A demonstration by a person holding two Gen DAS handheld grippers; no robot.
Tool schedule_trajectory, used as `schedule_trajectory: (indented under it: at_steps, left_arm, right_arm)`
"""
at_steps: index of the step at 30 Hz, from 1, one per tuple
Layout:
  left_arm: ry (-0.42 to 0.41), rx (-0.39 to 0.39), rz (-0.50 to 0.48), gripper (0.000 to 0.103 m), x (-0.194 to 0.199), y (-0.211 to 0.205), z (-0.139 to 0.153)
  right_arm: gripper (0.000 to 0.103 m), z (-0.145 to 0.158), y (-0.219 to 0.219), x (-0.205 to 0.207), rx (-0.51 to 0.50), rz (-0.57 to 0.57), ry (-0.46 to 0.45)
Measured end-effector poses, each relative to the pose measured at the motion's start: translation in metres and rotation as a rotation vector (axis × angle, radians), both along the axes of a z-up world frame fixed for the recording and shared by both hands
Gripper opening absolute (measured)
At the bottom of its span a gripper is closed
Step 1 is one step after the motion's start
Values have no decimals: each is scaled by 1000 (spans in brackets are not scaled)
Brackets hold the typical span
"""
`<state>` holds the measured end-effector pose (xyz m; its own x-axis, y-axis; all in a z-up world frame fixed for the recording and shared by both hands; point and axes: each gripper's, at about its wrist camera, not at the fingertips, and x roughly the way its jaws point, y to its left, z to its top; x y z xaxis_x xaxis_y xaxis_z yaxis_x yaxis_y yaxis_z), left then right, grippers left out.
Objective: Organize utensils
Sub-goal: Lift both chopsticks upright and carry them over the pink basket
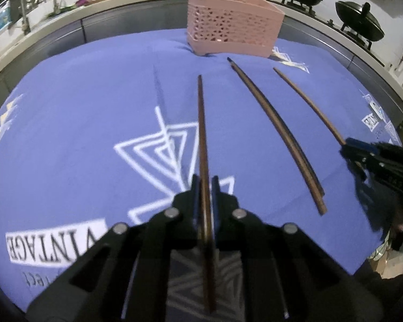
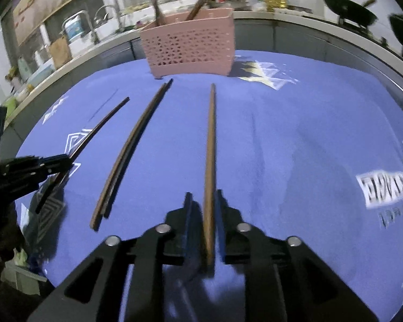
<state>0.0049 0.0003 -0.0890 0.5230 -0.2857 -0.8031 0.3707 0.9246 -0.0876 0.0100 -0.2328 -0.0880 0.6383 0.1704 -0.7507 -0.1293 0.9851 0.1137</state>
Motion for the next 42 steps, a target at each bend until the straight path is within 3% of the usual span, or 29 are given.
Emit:
schedule_trajectory:
  at_steps: [2,3,12,13,14,16,21,24,26,30,33,42]
  left_arm:
    - [5,13,-8,15,11,-6,1]
    - [7,25,-13,15,18,-9,1]
    - [11,98,-60,15,89,-49,7]
    - [16,92,-62,15,94,-50,7]
    - [17,91,-64,11,97,-52,8]
    - [19,73,-69,6,101,-54,7]
    - [2,1,-46,5,95,-45,21]
    - [-82,-66,-53,5,82,-37,51]
    - [-159,-133,-55,5,69,-25,81]
    - [-280,-228,-57,5,42,-7,125]
    - [-335,-252,-58,5,25,0,141]
    - [-376,-267,-51,5,0,12,148]
  right_arm:
    - [40,2,4,13,-8,12,11]
    - [42,5,7,24,-5,23,16]
    - [43,13,11,129,5,42,90]
    - [39,13,11,135,4,44,95]
    - [23,14,12,140,-5,46,97]
    - [6,14,13,147,-33,51,100]
    - [6,18,1,143,108,38,118]
    - [6,36,-5,126,205,38,40]
    - [6,61,-7,106,251,43,-73]
    - [6,108,-8,65,265,39,-308]
    - [6,123,-5,41,249,32,-412]
    - [6,130,4,26,182,5,-491]
